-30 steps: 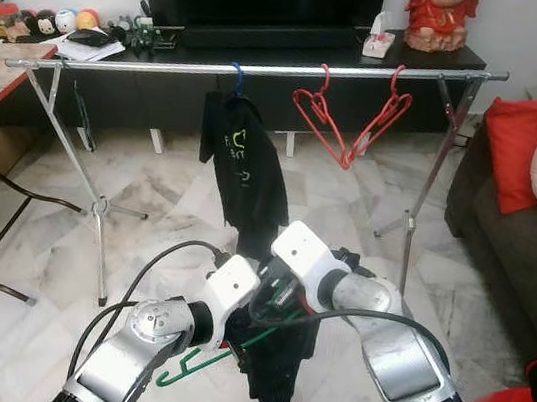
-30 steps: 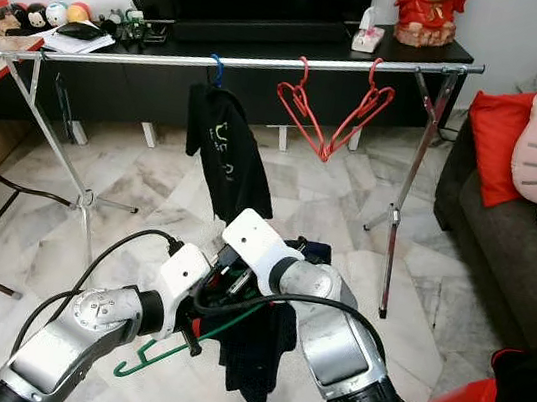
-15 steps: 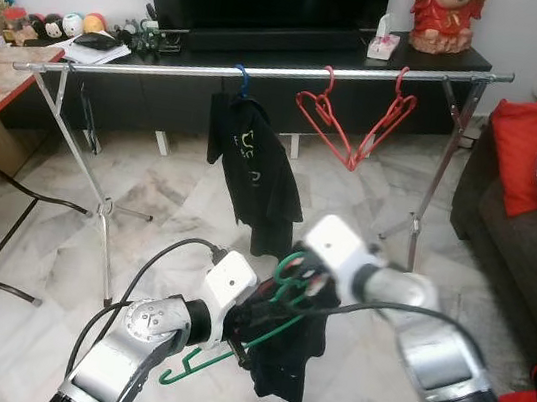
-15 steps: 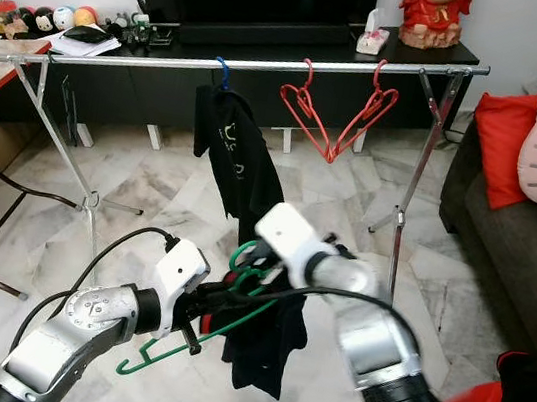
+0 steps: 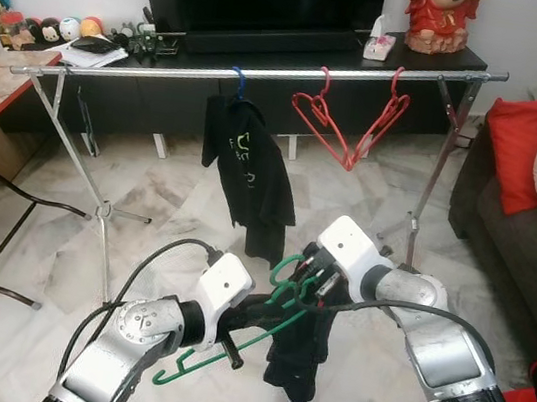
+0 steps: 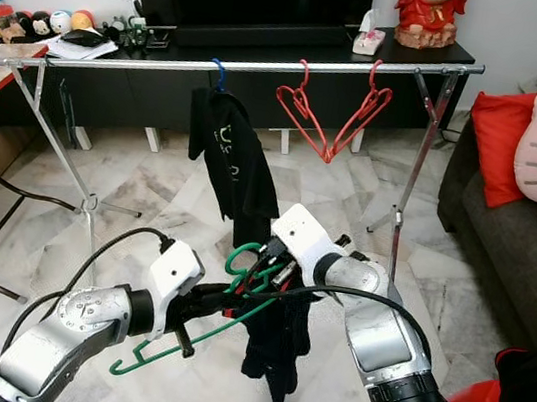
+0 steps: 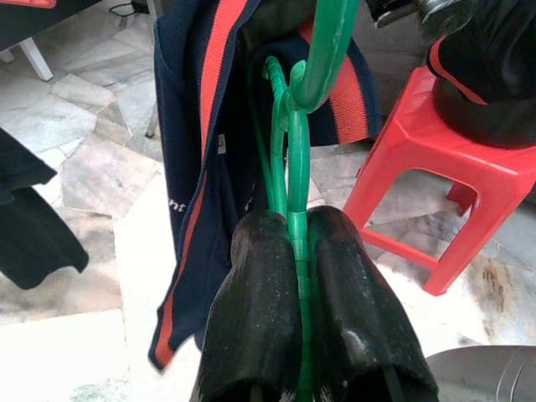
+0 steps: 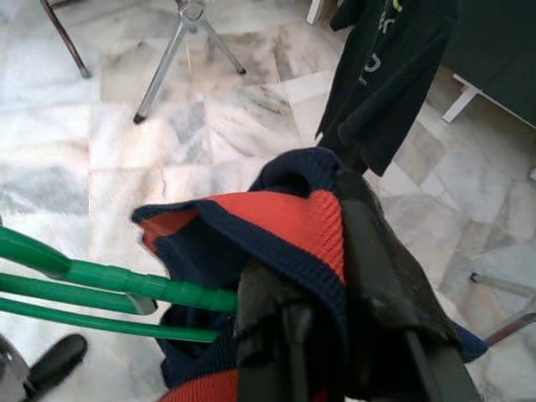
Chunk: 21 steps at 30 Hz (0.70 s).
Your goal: Hang hanger
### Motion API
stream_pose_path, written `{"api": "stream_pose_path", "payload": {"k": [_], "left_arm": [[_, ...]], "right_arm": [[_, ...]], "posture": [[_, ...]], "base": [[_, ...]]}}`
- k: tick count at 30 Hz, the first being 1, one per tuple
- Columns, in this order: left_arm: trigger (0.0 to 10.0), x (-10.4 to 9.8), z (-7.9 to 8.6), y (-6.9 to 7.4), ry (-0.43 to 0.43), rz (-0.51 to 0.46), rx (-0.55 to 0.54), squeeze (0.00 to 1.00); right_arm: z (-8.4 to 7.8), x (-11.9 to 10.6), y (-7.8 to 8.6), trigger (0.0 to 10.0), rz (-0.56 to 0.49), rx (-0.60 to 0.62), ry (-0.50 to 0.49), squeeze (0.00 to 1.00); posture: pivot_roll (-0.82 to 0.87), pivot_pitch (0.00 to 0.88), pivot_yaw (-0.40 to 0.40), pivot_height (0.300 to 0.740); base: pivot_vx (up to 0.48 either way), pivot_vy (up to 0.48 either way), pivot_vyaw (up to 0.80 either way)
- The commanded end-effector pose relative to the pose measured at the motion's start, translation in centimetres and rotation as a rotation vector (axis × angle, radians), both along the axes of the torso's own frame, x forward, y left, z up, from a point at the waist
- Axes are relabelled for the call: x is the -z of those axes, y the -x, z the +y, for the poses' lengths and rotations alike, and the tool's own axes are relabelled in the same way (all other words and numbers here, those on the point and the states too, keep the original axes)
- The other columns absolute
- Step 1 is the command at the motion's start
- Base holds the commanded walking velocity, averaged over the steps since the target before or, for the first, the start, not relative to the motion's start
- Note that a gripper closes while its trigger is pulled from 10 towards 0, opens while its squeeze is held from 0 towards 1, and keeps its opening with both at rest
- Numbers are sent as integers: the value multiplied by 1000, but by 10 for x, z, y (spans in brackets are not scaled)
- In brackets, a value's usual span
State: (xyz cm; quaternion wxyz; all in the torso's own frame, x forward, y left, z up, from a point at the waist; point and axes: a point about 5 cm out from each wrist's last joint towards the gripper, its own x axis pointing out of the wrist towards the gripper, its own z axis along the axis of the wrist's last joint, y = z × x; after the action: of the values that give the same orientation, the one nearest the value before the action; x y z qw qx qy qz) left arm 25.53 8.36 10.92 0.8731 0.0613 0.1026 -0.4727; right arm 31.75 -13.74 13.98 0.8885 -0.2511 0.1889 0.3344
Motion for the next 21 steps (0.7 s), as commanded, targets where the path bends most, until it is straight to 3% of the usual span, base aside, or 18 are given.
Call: {"api": "stream_pose_path", "payload": {"k": [1, 14, 18, 21], "left_arm": [[10000, -6, 1, 1, 19, -25, 25, 0], [10000, 0, 3, 2, -25, -27, 27, 0], [10000, 0, 0, 0, -19, -33, 28, 0], [10000, -1, 0, 0, -17, -38, 27, 0]], "right_arm": [[8, -27, -3, 10000, -82, -55, -69, 0], [-4, -48, 11, 10000, -62, -230, -215, 0], [16, -49, 26, 10000, 2, -334, -364, 0], [26, -38, 39, 10000, 53, -398, -377, 0]], "posture": [[-116, 0, 138, 740], [-125, 0, 136, 740], [-123, 0, 136, 740], [-120, 0, 134, 740]], "base": [[0, 0, 0], [0, 0, 0], [0, 0, 0], [0, 0, 0]]}}
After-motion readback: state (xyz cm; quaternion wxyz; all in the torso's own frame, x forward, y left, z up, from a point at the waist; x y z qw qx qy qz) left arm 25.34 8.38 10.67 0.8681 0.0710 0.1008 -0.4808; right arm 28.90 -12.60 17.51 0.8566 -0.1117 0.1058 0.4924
